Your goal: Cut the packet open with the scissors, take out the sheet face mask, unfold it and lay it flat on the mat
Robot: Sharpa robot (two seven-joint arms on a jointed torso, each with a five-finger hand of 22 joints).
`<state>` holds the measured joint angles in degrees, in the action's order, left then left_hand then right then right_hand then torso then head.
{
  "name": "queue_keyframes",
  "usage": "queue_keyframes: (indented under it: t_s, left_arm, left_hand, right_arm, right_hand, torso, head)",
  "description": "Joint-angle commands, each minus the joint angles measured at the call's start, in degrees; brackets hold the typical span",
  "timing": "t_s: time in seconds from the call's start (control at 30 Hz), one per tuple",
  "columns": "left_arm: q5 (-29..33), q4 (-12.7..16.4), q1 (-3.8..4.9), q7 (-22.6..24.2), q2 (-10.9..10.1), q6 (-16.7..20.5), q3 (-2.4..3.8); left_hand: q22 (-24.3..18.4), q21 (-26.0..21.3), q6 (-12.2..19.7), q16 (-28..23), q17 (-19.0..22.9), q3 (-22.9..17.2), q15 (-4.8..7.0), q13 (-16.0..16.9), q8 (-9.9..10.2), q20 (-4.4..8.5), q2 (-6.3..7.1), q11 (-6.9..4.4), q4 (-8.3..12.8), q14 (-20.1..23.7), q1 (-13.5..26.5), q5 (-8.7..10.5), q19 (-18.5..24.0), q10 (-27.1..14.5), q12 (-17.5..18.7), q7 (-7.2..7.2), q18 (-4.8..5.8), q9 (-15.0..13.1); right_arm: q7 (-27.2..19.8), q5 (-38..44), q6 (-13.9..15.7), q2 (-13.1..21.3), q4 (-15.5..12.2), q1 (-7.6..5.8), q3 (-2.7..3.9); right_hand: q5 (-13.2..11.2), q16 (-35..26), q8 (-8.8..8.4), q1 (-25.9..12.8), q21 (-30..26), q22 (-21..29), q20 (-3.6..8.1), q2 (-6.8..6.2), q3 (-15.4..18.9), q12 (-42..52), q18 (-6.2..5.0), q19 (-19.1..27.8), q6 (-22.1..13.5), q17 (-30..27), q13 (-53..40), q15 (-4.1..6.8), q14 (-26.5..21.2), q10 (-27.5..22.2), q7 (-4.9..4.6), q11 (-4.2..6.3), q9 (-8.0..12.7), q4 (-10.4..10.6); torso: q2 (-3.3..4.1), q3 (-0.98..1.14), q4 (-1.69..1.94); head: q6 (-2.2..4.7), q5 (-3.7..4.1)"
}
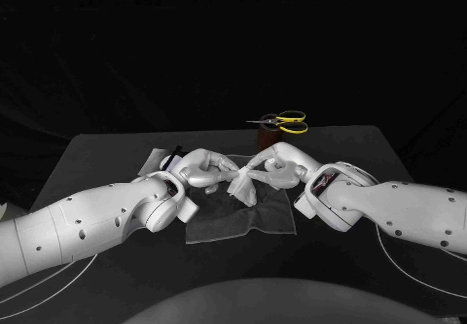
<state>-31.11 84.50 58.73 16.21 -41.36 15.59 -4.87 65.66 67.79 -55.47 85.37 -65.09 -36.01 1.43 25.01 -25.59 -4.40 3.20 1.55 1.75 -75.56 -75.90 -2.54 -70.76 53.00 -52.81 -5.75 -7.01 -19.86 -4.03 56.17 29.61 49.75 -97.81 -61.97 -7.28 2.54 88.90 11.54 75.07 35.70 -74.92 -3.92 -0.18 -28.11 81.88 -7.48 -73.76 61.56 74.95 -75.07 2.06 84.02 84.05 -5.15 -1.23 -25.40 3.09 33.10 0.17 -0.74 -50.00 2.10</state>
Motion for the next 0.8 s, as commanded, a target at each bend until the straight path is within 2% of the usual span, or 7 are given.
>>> queue_keyframes:
  t_s: [0.03, 0.2, 0.47, 0.8]
  left_arm:
    - [0.7, -0.2, 0.02, -0.2, -0.3, 1.4, 0.03]
    - [1.0, -0.2, 0.02, -0.1, -0.3, 2.0, 0.03]
    - [1.1, -0.1, 0.01, -0.4, -0.4, 3.7, 0.02]
    - [1.4, 0.0, 0.01, -1.2, -0.5, 4.9, 0.02]
  left_hand:
    - [0.3, 0.5, -0.4, 0.4, -0.5, -1.2, 0.19, 0.2, -0.9, 0.22, -0.05, -0.15, 0.2, -0.4, 0.6, -0.18, -0.4, 0.1, -0.5, 0.04, 0.34, -0.9]
    - [1.1, 1.2, -0.6, 0.8, -1.9, -3.4, 0.32, 0.7, -1.5, 0.34, 0.47, -0.3, 0.7, -1.2, 1.5, -0.19, -0.7, 0.1, -1.4, 0.2, 0.47, -1.0]
    - [3.2, 3.2, -1.0, 1.7, -4.0, -9.6, 0.62, 2.2, -3.3, 0.61, 2.07, -0.62, 2.7, -2.4, 4.5, -0.21, -1.8, -0.3, -3.7, 0.53, 0.83, -1.6]
    - [4.2, 4.1, -1.1, 2.1, -5.1, -12.7, 0.77, 2.9, -4.4, 0.73, 2.79, -0.79, 4.0, -3.1, 6.5, -0.21, -2.1, -0.3, -4.9, 0.69, 0.97, -2.2]
  right_arm:
    - [-0.2, -0.4, 0.4, 0.3, 0.1, -0.03, 0.05]
    - [0.1, -0.4, -0.1, 0.3, 0.3, -0.03, 0.05]
    - [0.5, -0.5, -0.6, 0.4, 0.3, -0.03, 0.05]
    - [0.5, -0.5, -0.5, 0.5, 0.3, -0.03, 0.05]
  right_hand:
    - [0.2, -0.1, 0.52, -0.5, -0.4, -3.4, -0.07, -0.34, 0.1, -0.5, -0.98, 0.4, -0.2, 12.3, -10.1, 0.2, 4.7, 3.0, -0.33, 0.19, -0.3, 0.3]
    - [0.2, -0.2, 0.79, -0.5, -0.6, -3.4, -0.06, -0.64, 0.4, -0.8, -1.0, 0.4, -0.1, 12.2, -9.9, 0.23, 4.7, 2.9, -0.2, 0.26, -0.5, 0.1]
    - [0.2, -0.2, 1.33, -0.8, -1.1, -3.2, 0.03, -2.06, 1.9, -2.7, -1.06, 0.5, -0.1, 12.1, -8.8, 0.38, 4.7, 2.2, 0.02, 0.45, -0.7, 0.1]
    - [0.2, -0.2, 2.24, -0.5, -1.0, -3.2, 0.22, -2.09, 2.6, -2.9, -1.06, 0.4, 0.5, 12.2, -8.7, 0.67, 4.7, 2.2, 0.45, 0.83, -1.1, 0.0]
  torso:
    - [0.01, -0.02, 0.0]
    - [0.03, 0.01, -0.02]
    - [0.01, 0.01, -0.02]
    - [0.03, 0.0, 0.0]
  head:
    - [0.0, -0.05]
    - [0.0, -0.04]
    - [0.0, -0.1]
    - [0.0, -0.13]
